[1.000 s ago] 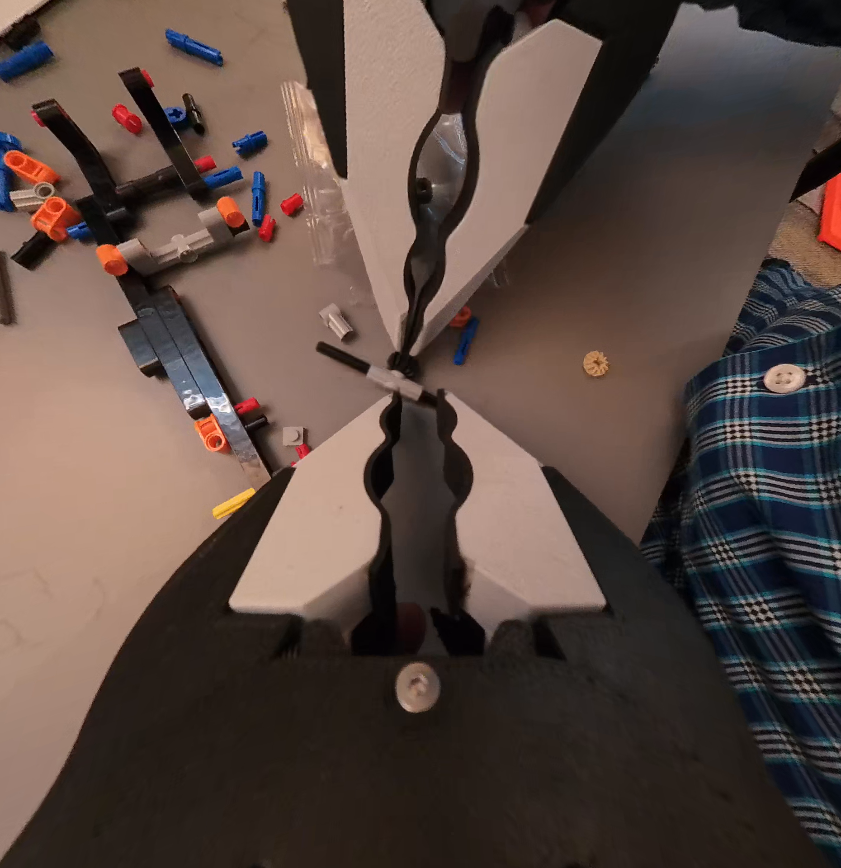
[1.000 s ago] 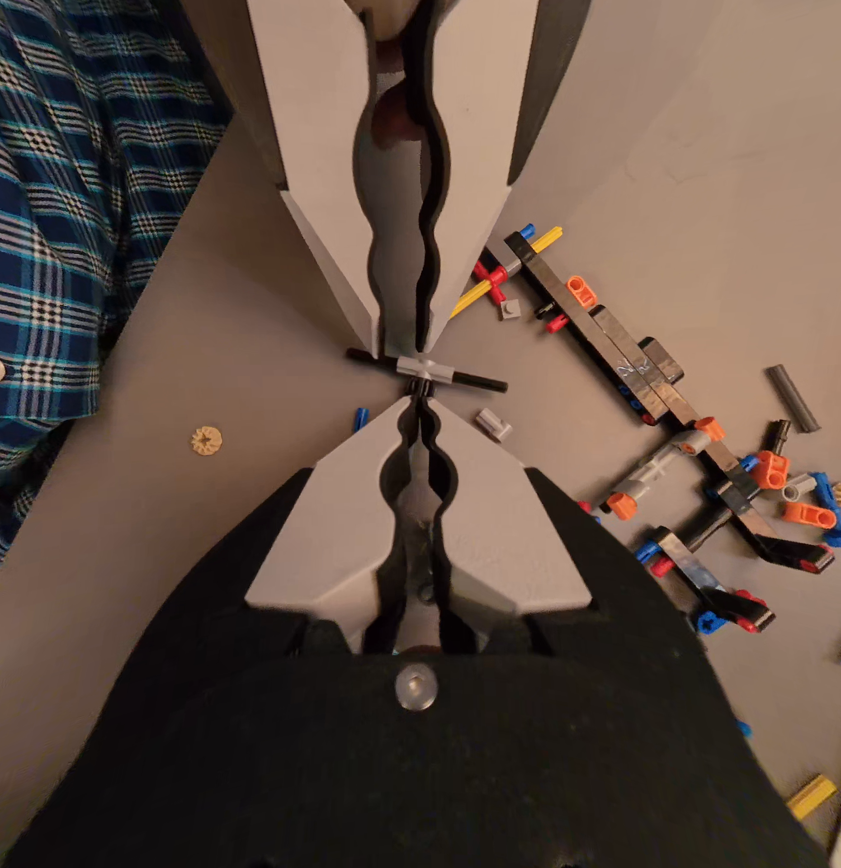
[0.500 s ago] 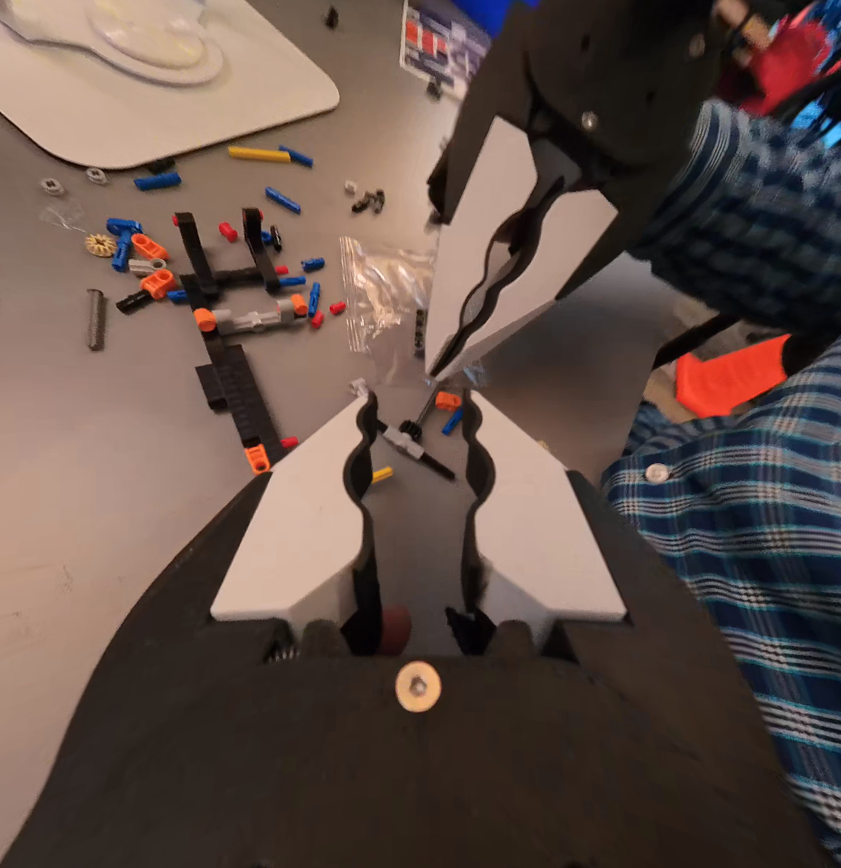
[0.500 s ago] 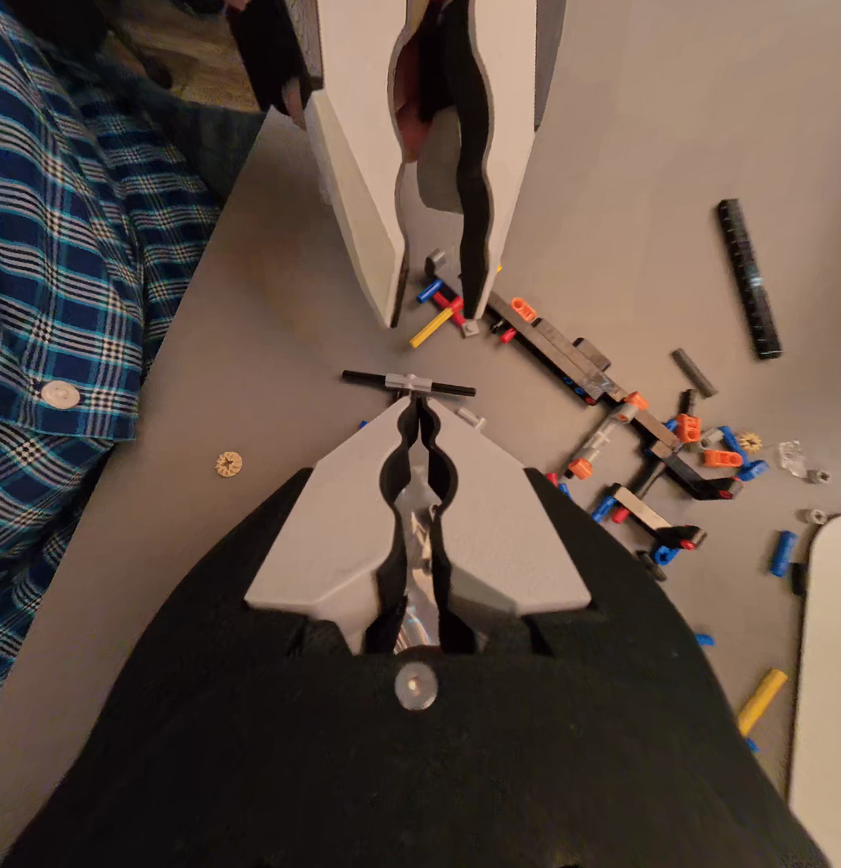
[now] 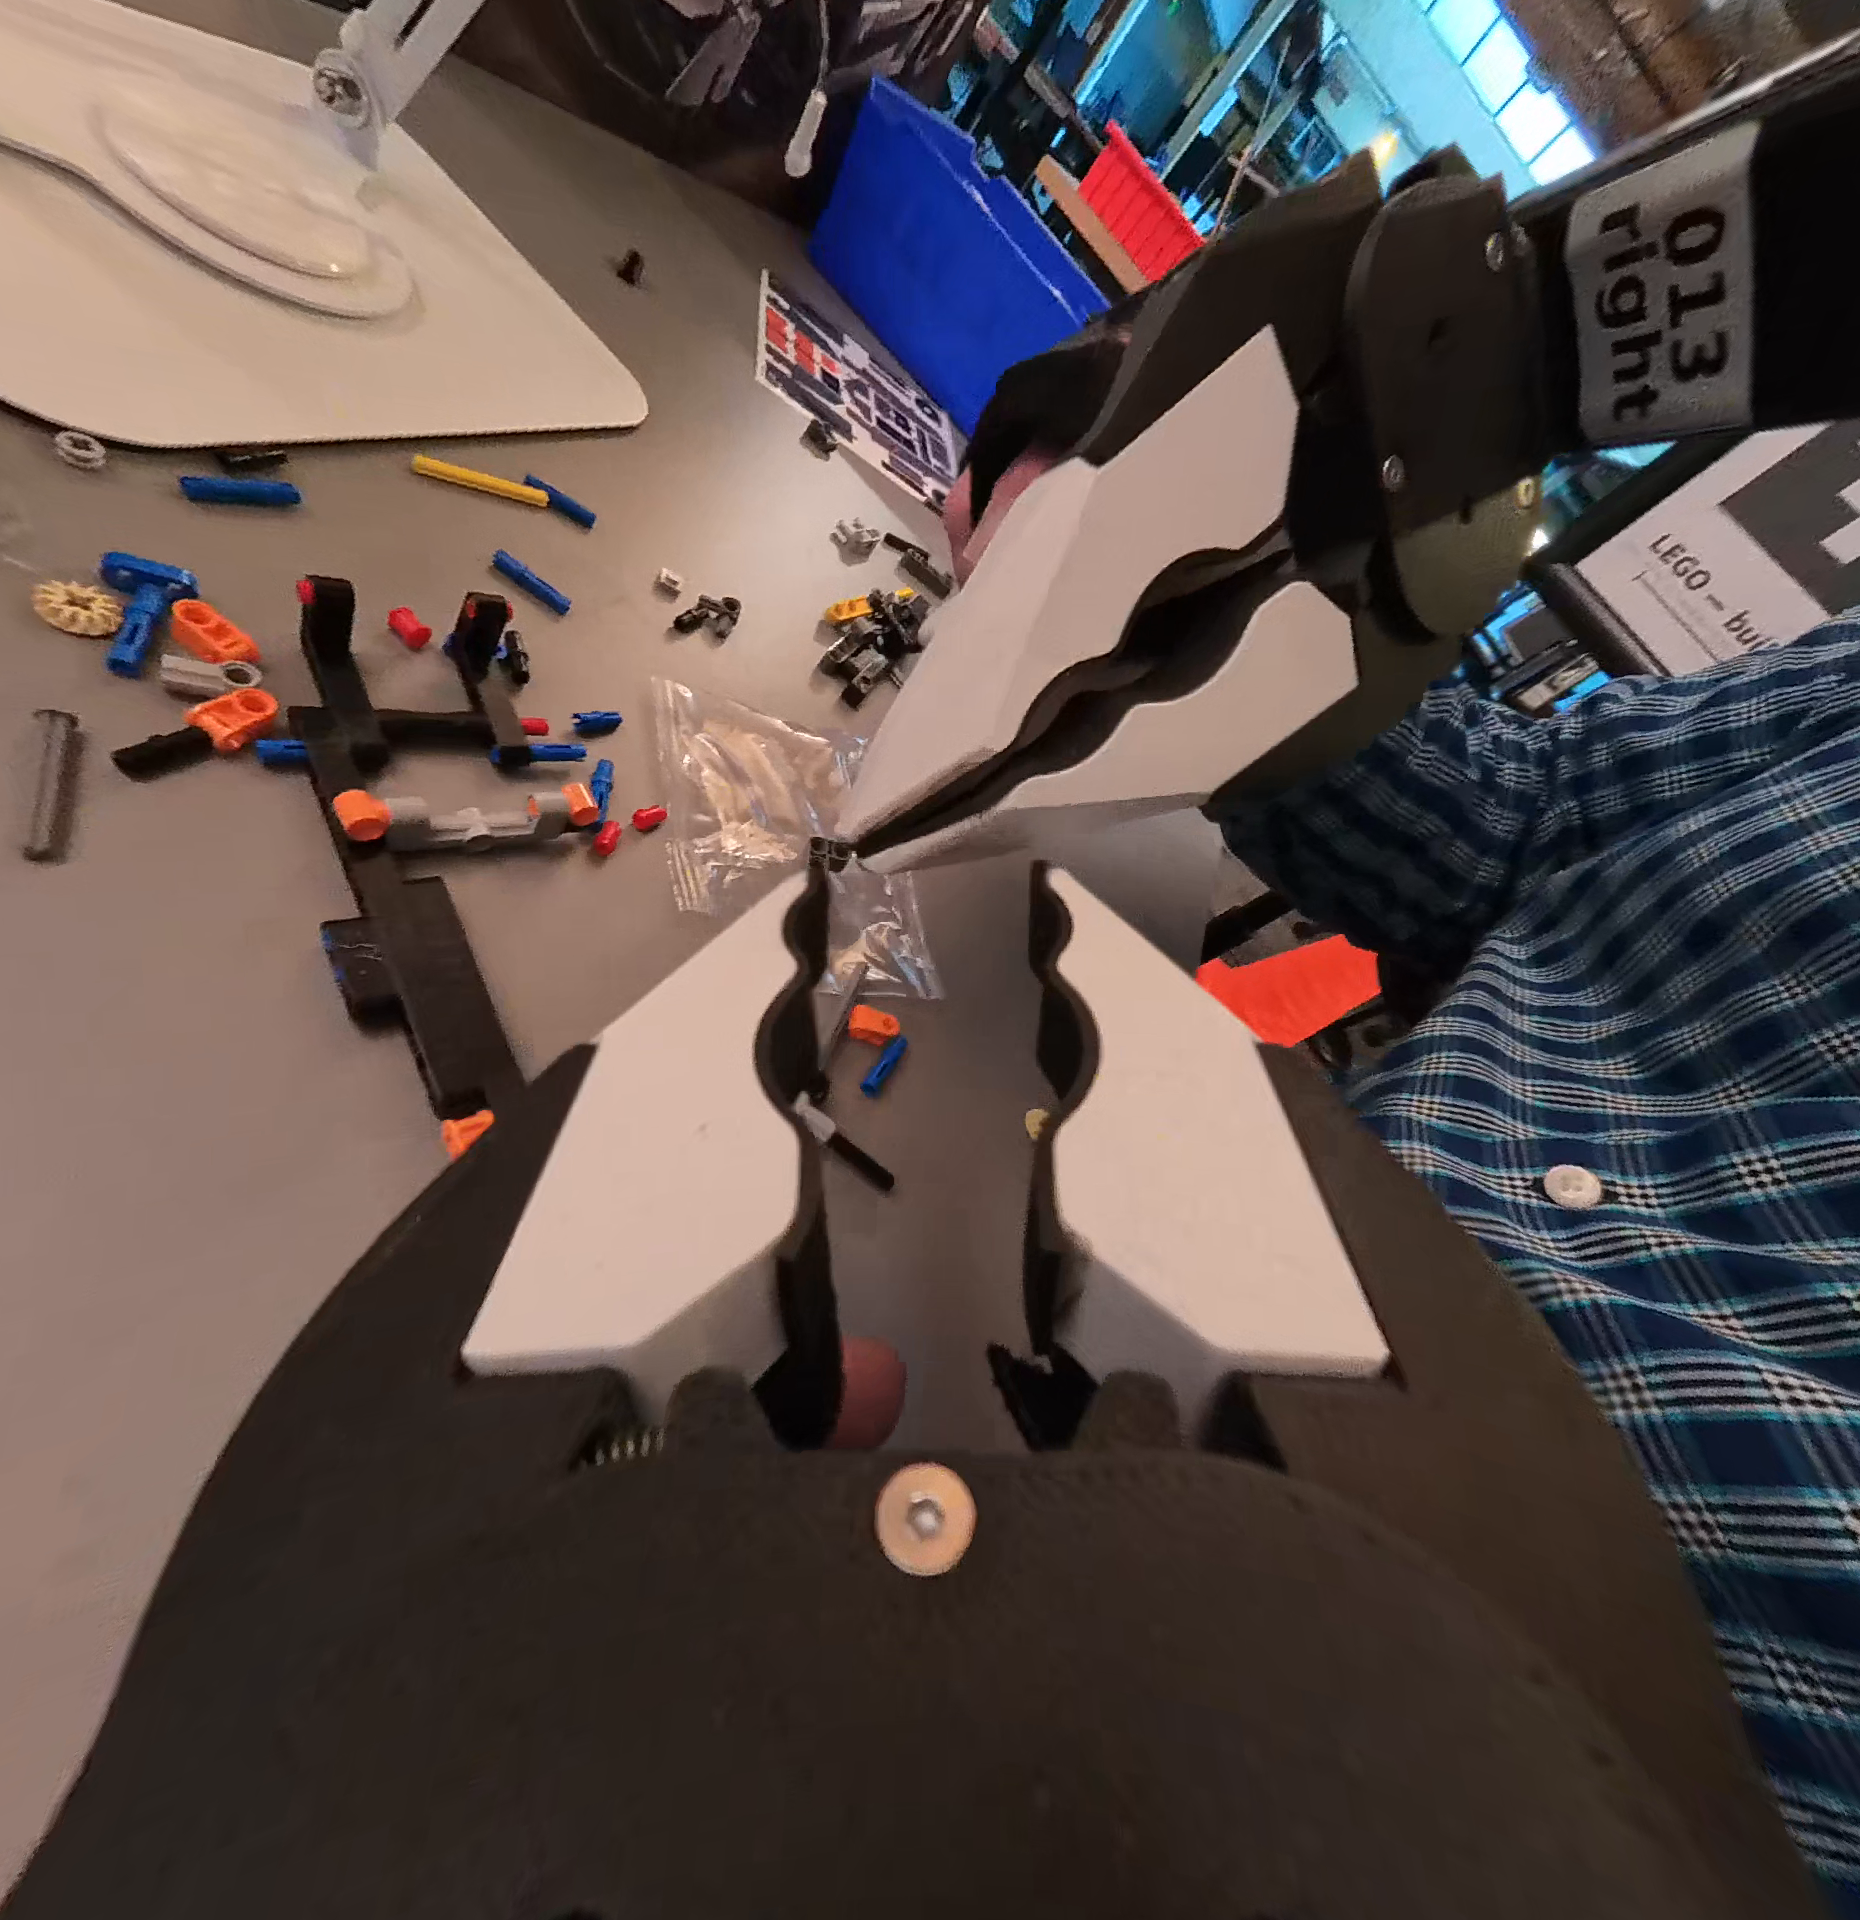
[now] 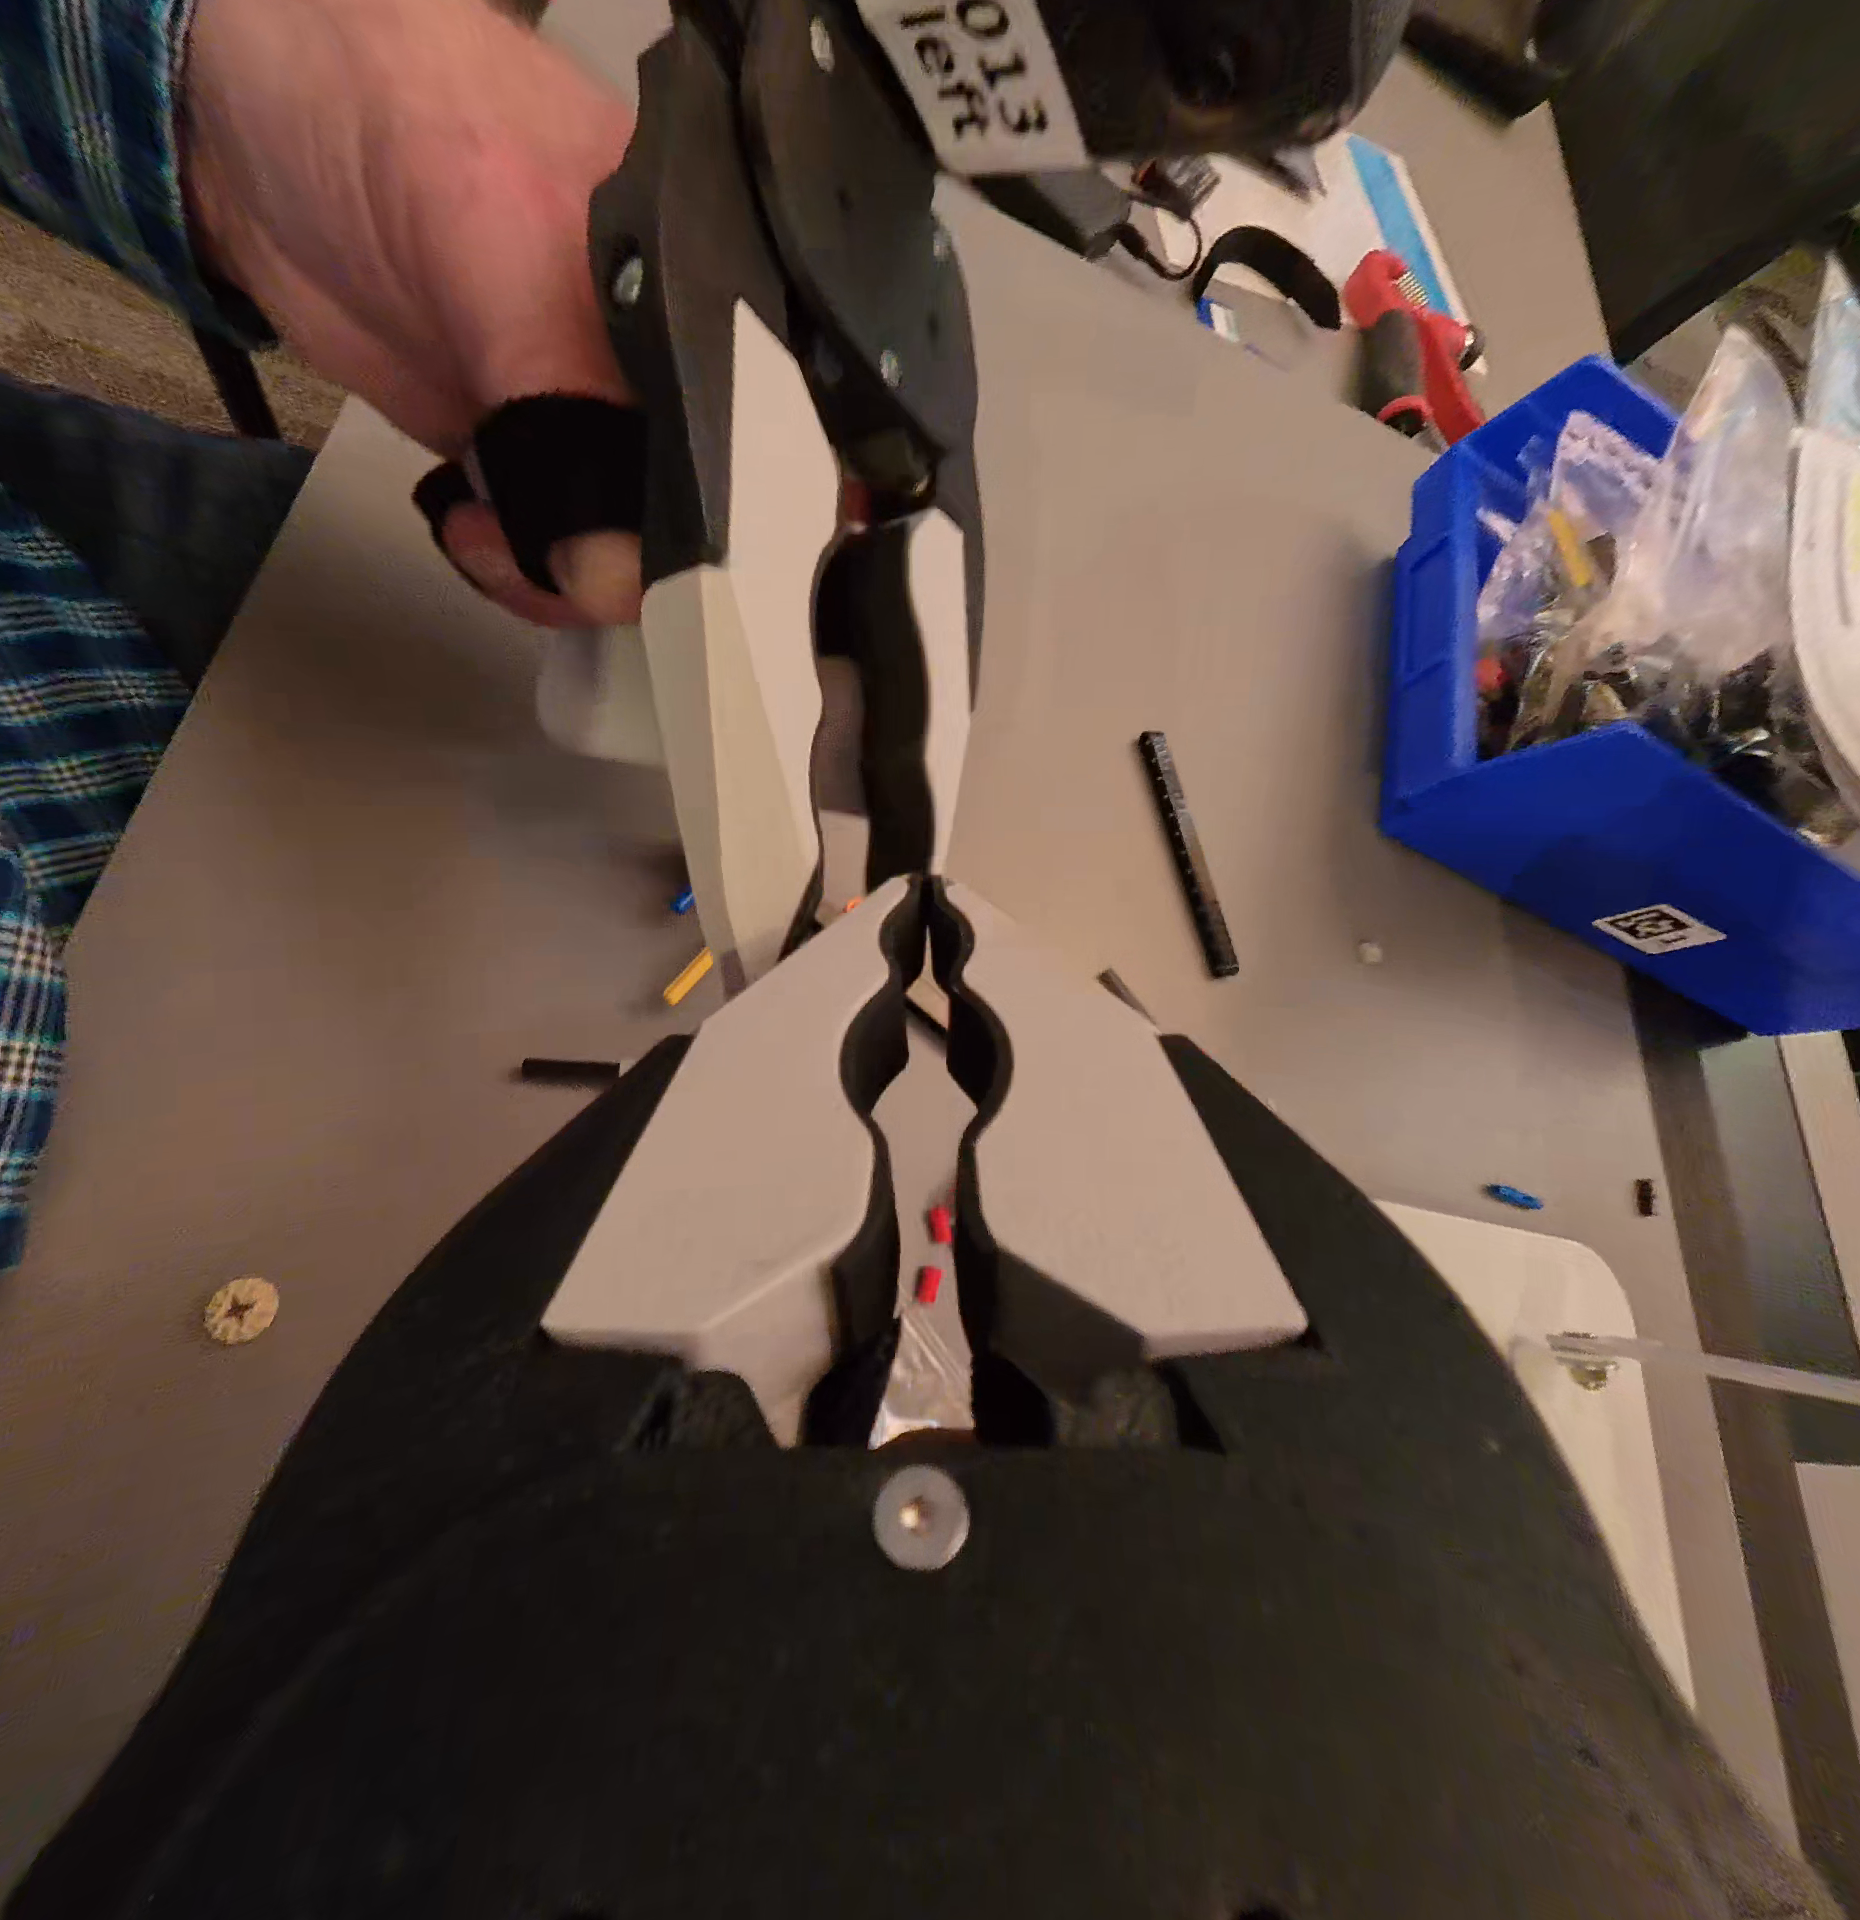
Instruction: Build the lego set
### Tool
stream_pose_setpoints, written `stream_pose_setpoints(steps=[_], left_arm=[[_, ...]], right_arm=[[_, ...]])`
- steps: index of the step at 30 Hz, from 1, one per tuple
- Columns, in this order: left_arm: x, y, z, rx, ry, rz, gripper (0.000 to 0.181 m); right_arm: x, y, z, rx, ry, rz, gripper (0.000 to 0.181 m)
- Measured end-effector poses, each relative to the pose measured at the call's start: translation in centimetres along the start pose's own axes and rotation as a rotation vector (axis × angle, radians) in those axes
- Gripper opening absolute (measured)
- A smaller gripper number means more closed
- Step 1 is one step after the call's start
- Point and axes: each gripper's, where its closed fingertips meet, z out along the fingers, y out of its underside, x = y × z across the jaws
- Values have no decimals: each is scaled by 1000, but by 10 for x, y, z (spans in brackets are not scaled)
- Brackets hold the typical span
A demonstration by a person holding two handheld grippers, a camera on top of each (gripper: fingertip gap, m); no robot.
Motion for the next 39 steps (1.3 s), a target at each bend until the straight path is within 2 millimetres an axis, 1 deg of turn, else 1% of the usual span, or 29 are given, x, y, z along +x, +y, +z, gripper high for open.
stream_pose_setpoints(steps=[1,5,12,14,15,17,18,20,22,25,28,30,32,35,37,39], left_arm=[[1,0,0,7,7,-4,29],[4,-3,-4,47,44,-27,0],[-8,-12,-18,90,8,-39,0],[-13,-15,-23,103,-17,-37,0],[-14,-17,-27,111,-17,-34,2],[-17,-18,-30,102,-32,-35,20],[-20,-17,-31,88,-45,-25,26],[-32,-17,-38,58,-118,4,37],[-45,-19,-51,49,-191,23,36],[-66,-13,-66,6,-300,51,34],[-82,-2,-75,-25,-346,22,34],[-88,5,-79,-40,-354,-6,35],[-93,10,-81,-60,-376,-9,36],[-97,16,-81,-88,-388,-10,36],[-98,17,-79,-100,-391,-7,36],[-99,19,-78,-113,-399,0,37]], right_arm=[[0,-3,1,5,5,2,0],[4,-7,4,11,27,11,0],[14,-13,8,31,70,44,0],[17,-12,12,18,76,65,0],[19,-11,14,14,82,70,0],[23,-11,20,-3,89,87,0],[26,-10,25,-19,94,94,0],[30,-7,38,-54,92,115,0],[34,-5,52,-81,79,138,0],[35,-3,76,-126,18,201,0],[33,6,98,-187,-36,242,0],[31,13,109,-214,-71,274,0],[29,23,117,-260,-95,291,0],[24,35,123,-319,-129,318,1],[17,39,124,-329,-167,336,10],[16,43,124,-345,-167,339,13]])
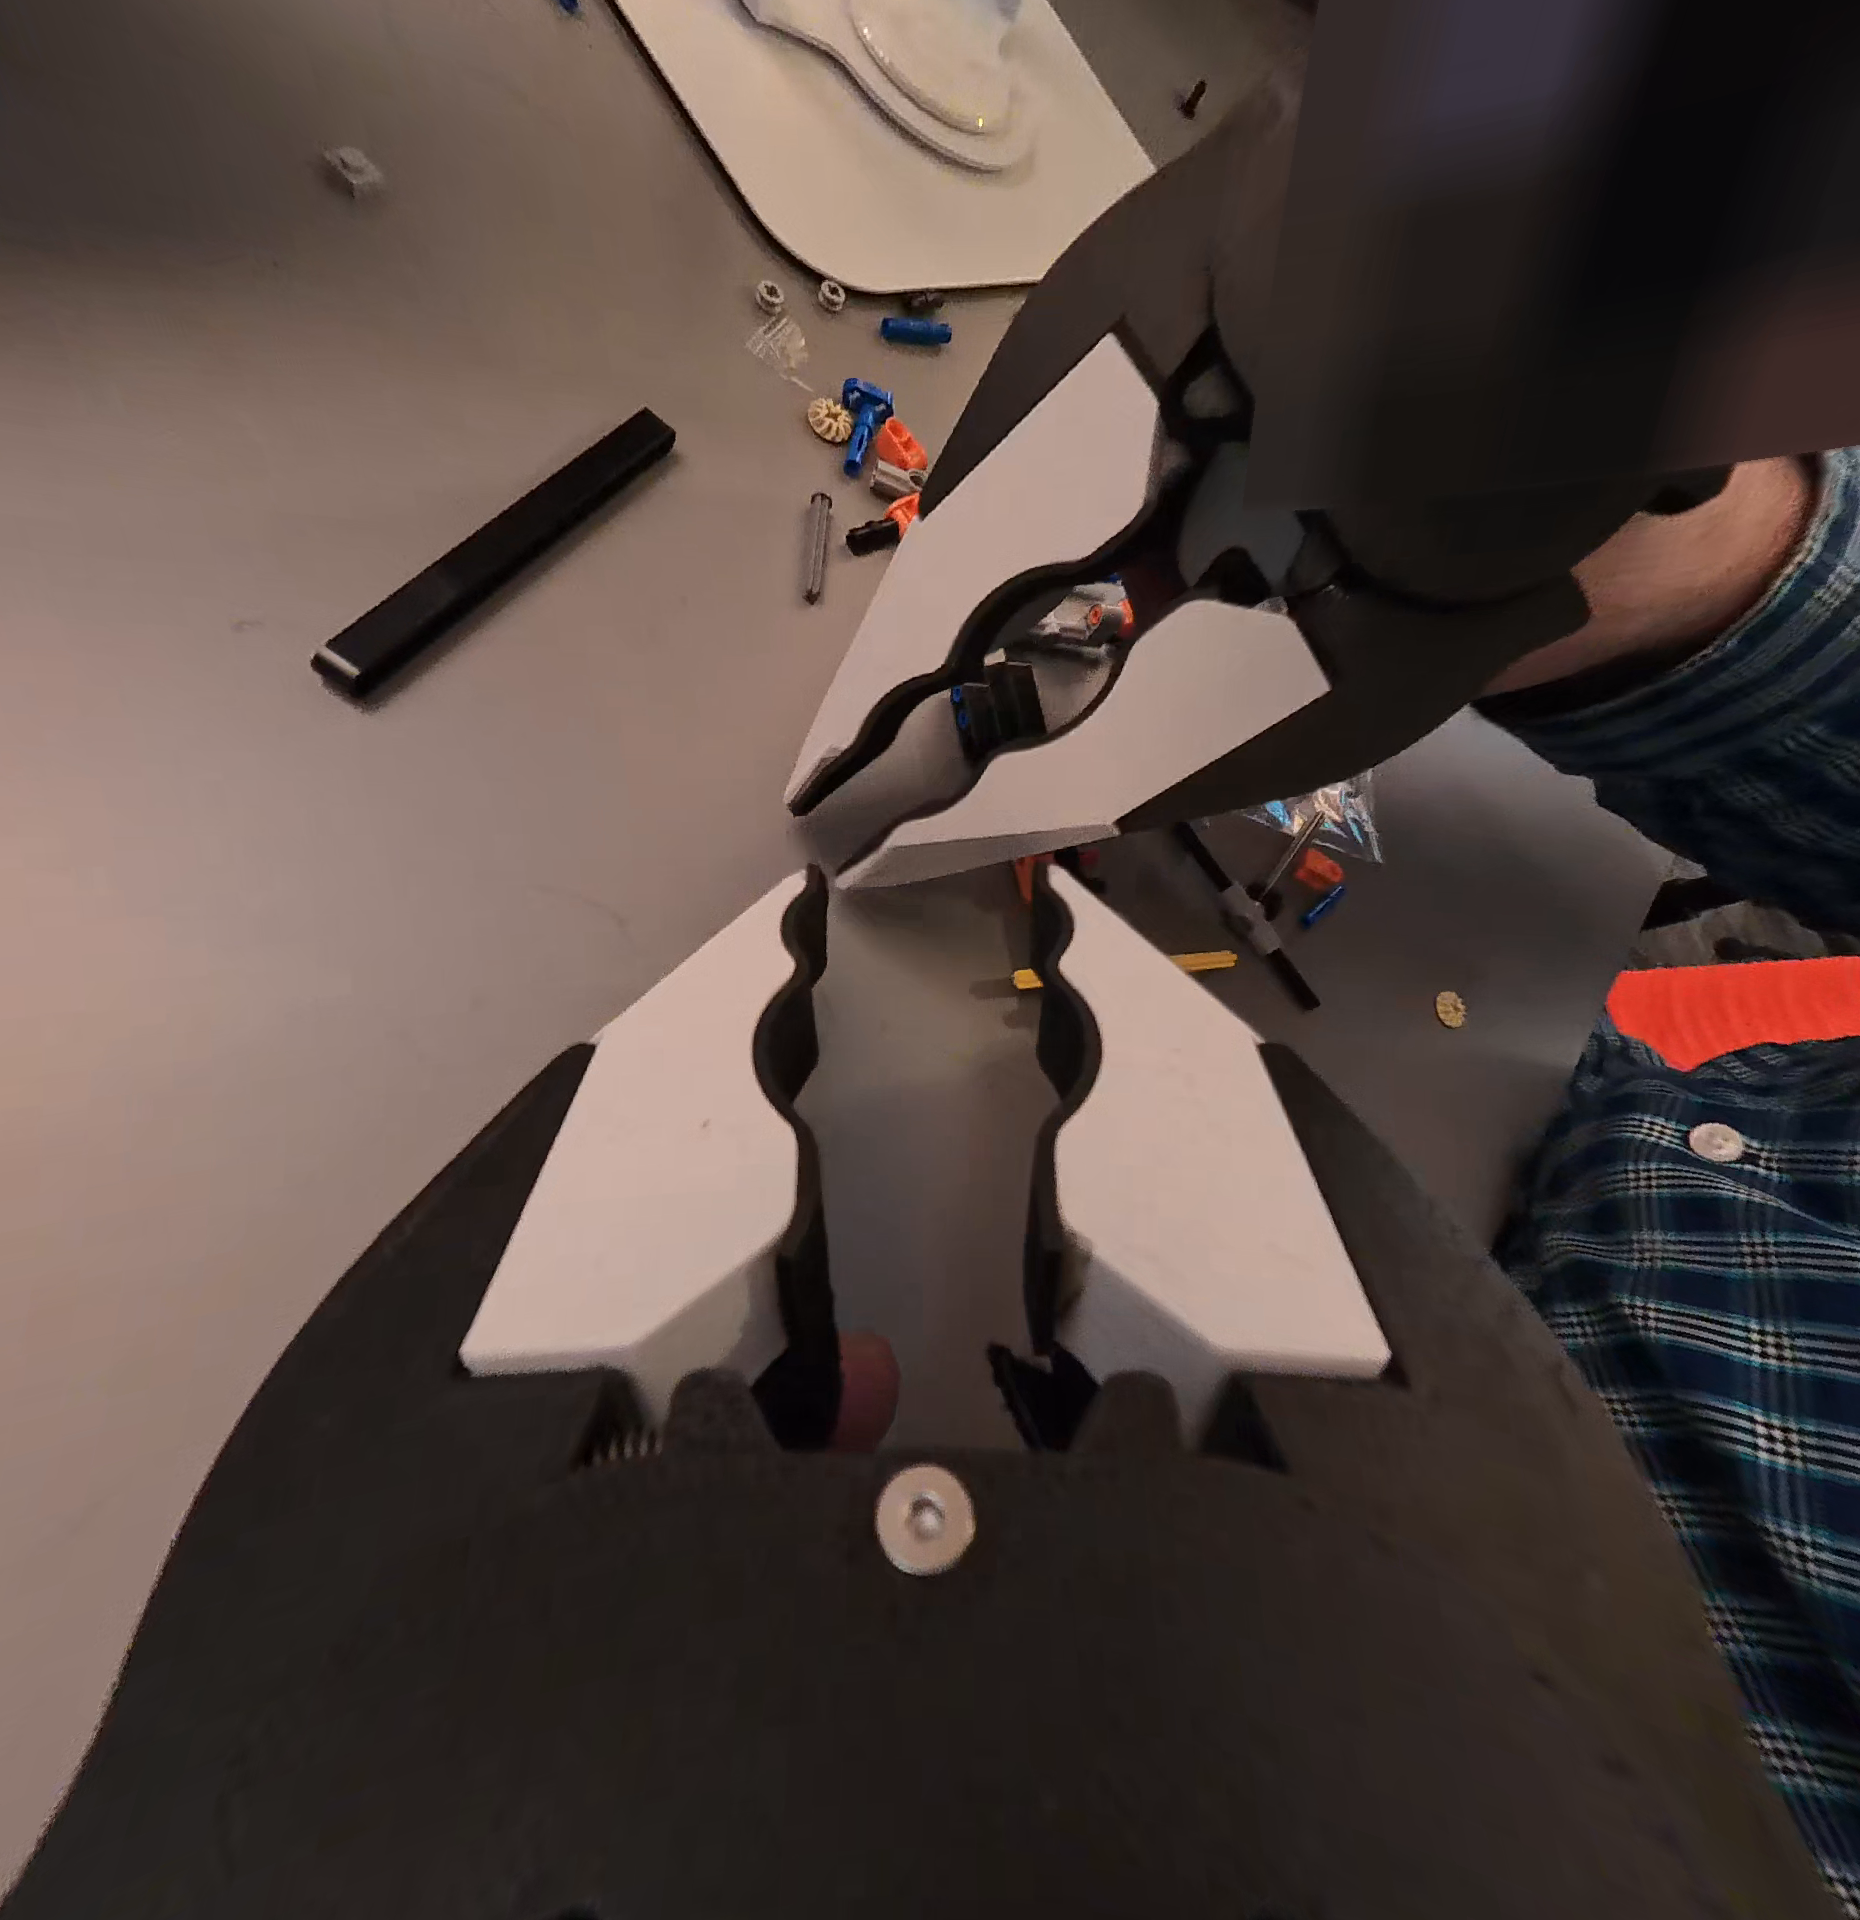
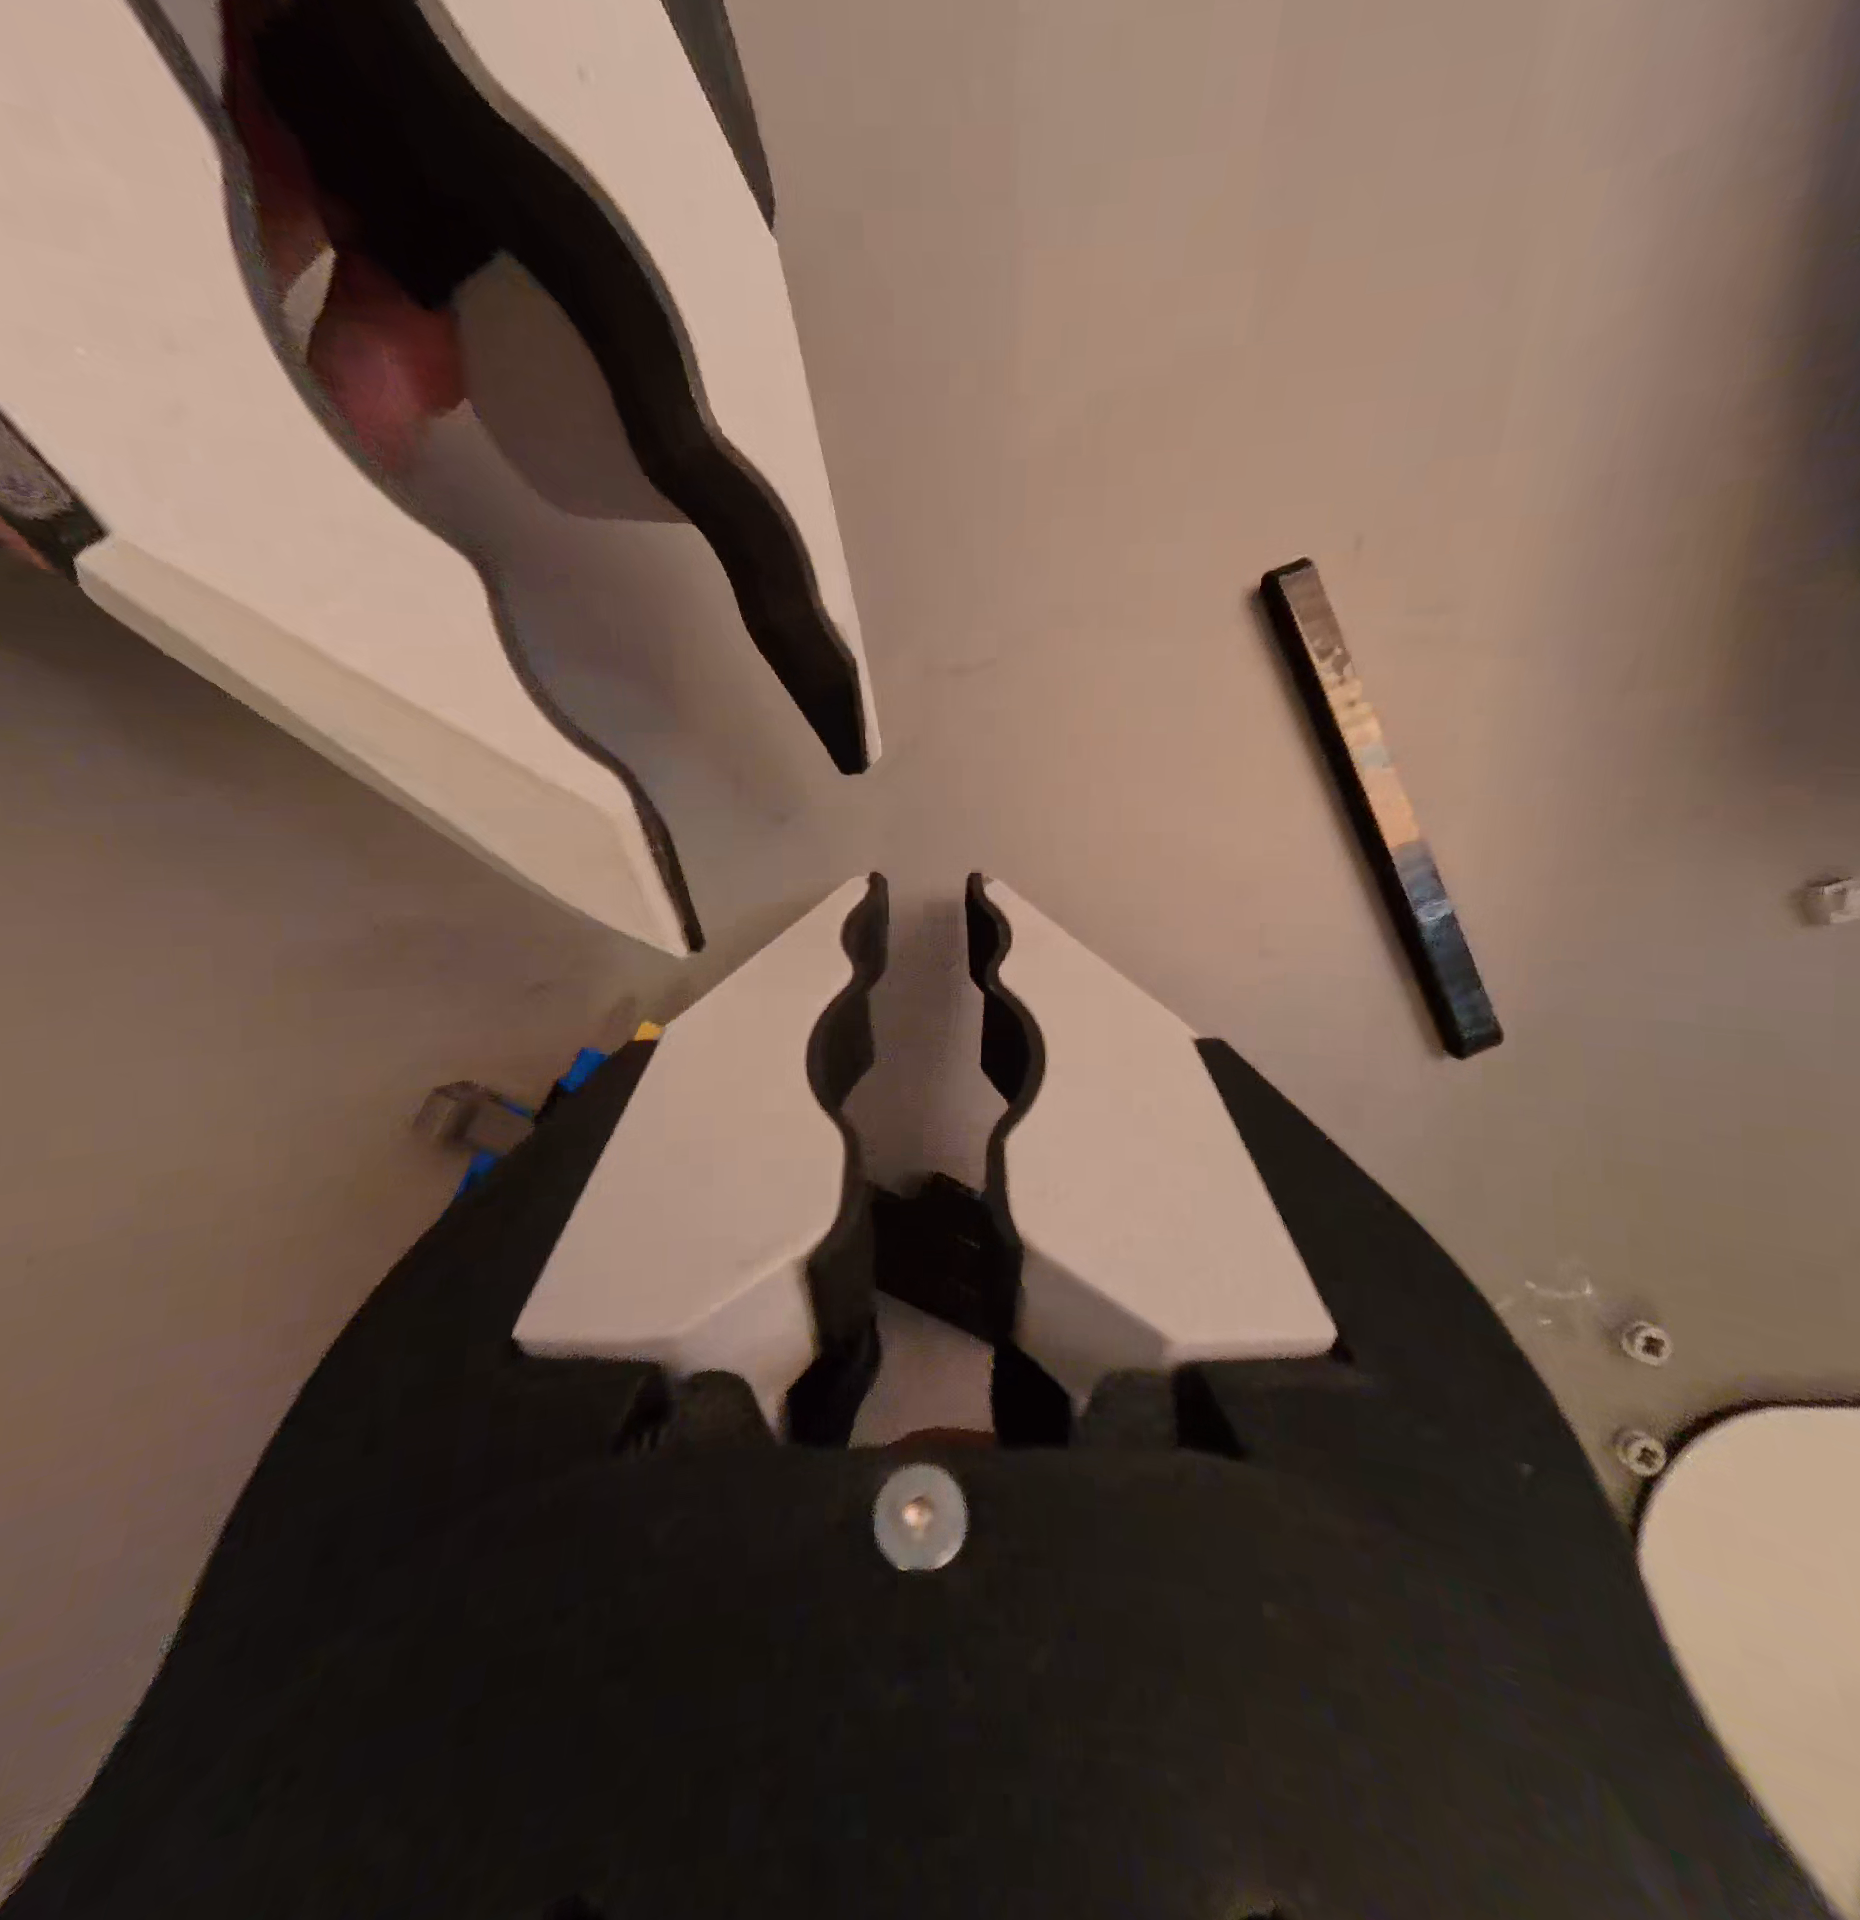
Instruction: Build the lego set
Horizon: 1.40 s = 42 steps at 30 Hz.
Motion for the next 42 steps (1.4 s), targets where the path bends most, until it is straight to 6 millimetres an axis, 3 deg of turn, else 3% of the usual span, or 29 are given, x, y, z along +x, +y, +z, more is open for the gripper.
stream_pose_setpoints(steps=[6,9,12,21,27,33,38,42], left_arm=[[-2,3,0,-26,-23,19,38],[-5,1,-5,-16,-38,20,37],[-6,2,-6,-20,-51,32,34],[5,6,3,-48,-28,75,34],[10,4,10,-41,-11,76,34],[15,4,15,-50,-20,107,33],[16,0,15,-36,-26,112,32],[16,2,17,-42,-31,117,32]], right_arm=[[-2,8,-5,0,-30,35,26],[1,8,-24,52,-10,65,21],[8,22,-54,81,29,111,15],[14,99,-136,80,156,299,15],[13,182,-186,14,287,439,20],[10,250,-217,-72,393,512,20],[17,271,-219,-104,426,502,17],[30,263,-215,-54,398,494,15]])
